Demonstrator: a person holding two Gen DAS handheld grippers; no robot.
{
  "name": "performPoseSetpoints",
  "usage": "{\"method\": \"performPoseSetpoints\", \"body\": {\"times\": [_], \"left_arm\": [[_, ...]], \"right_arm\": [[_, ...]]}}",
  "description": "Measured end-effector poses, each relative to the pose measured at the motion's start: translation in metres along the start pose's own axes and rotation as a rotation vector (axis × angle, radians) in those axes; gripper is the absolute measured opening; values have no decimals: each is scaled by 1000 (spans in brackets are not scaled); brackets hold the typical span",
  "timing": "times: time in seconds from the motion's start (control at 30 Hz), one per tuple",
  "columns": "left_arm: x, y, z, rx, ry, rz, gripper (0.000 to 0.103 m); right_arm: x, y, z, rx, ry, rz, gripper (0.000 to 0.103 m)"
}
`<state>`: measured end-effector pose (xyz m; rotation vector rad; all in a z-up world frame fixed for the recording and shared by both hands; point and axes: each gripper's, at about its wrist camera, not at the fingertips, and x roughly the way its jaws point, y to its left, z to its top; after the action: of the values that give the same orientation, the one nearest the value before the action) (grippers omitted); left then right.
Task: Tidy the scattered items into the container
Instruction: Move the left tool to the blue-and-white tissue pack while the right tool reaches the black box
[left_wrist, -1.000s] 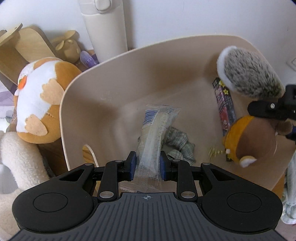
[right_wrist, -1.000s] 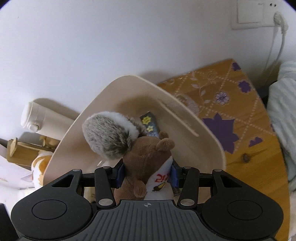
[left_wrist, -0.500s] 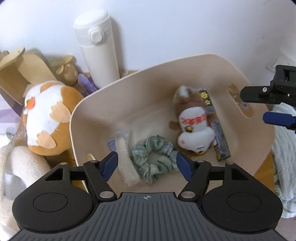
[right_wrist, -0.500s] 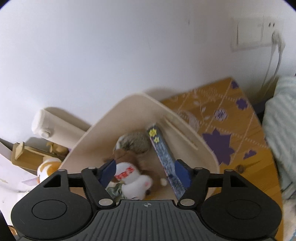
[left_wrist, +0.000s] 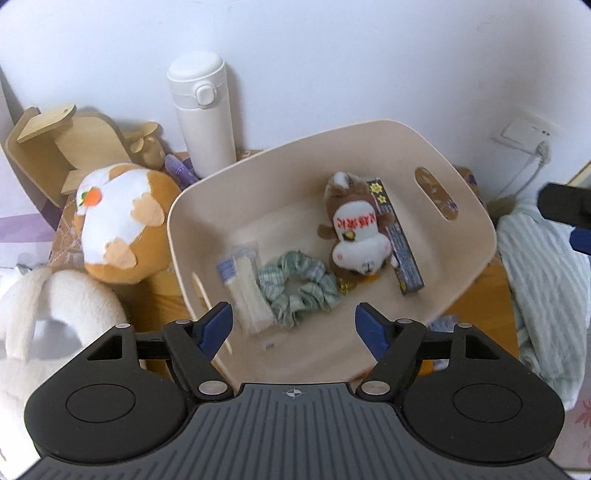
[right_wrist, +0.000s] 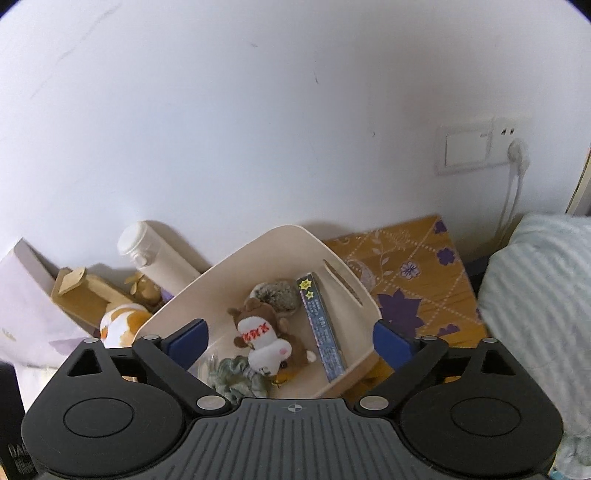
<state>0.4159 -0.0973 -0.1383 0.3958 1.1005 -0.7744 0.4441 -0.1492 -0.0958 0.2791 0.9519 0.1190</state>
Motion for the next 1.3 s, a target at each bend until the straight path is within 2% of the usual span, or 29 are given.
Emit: {"method": "performPoseSetpoints", "body": {"times": [0.07, 0.27, 0.5, 0.77, 1.1, 1.3], "left_arm": [[-7, 1, -9, 14, 6, 0, 76], [-22, 5, -39, 53, 33, -1, 77], [-16, 16, -71, 44, 93, 2, 78], [11, 26, -95, -86, 177, -20, 78], [39, 18, -114, -73, 235, -25, 78], [57, 20, -116, -110, 249, -47, 78]], "right_arm": [[-13, 0, -10, -14, -10, -9, 103], [-37, -7, -46, -37, 31, -35, 103], [-45, -13, -96, -74, 78, -130, 103], [-30, -24, -144, -33, 158, -226, 103], [-1, -35, -180, -23, 205, -344, 103], [17, -37, -193, -5, 240, -381, 103]]}}
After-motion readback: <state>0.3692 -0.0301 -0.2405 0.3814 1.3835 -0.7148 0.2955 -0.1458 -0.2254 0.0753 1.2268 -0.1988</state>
